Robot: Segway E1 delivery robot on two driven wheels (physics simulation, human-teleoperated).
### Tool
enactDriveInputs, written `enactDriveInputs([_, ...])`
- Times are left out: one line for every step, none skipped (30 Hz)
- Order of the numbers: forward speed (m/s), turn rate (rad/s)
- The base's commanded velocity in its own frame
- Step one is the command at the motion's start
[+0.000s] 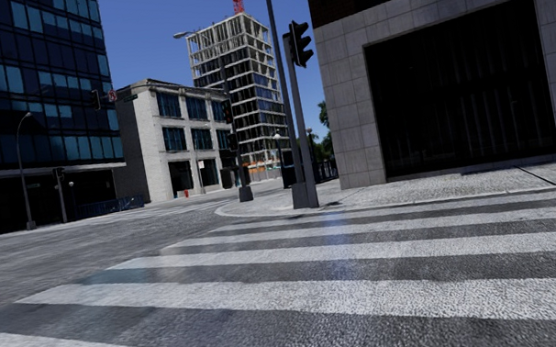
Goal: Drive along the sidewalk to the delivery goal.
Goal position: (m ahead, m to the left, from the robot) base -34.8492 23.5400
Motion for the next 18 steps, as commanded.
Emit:
enactDriveInputs([0.0,0.0])
enactDriveInputs([0.0,0.0])
enactDriveInputs([0.0,0.0])
enactDriveInputs([0.0,0.0])
enactDriveInputs([0.0,0.0])
enactDriveInputs([0.0,0.0])
enactDriveInputs([0.0,0.0])
enactDriveInputs([0.0,0.0])
enactDriveInputs([0.0,0.0])
enactDriveInputs([0.0,0.0])
enactDriveInputs([0.0,0.0])
enactDriveInputs([0.0,0.0])
enactDriveInputs([0.0,0.0])
enactDriveInputs([0.0,0.0])
enactDriveInputs([0.0,0.0])
enactDriveInputs([0.0,0.0])
enactDriveInputs([0.0,0.0])
enactDriveInputs([0.0,0.0])
